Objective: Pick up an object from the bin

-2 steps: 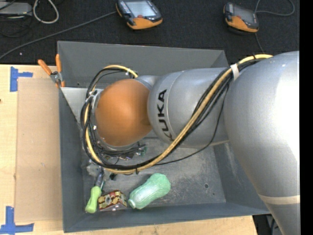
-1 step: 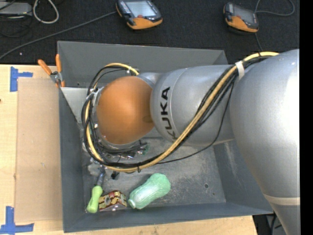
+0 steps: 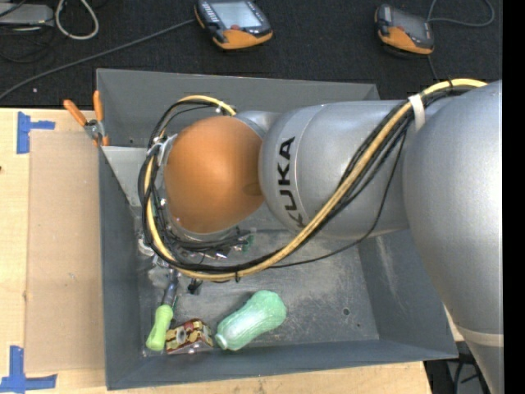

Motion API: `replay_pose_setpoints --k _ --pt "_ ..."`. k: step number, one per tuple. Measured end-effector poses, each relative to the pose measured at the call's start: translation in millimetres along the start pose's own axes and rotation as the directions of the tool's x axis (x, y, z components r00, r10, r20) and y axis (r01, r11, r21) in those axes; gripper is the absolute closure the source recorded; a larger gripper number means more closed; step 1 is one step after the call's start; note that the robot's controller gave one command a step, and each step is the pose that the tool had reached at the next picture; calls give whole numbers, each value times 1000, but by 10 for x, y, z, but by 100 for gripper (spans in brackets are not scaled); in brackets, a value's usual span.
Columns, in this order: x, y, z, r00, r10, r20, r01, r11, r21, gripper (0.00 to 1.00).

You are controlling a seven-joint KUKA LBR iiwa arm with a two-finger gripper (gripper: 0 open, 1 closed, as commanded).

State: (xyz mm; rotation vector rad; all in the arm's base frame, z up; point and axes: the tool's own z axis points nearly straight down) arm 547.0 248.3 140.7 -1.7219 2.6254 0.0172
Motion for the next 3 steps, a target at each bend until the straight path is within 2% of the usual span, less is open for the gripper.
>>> replay_pose_setpoints --k 1,2,3 --pt "-23 4 -384 1000 2 5 -2 1000 5 100" --pt "11 11 -89 1000 7 -2 -7 1000 -6 100" --pt "8 21 -249 1000 9 -4 -9 1000 -7 100"
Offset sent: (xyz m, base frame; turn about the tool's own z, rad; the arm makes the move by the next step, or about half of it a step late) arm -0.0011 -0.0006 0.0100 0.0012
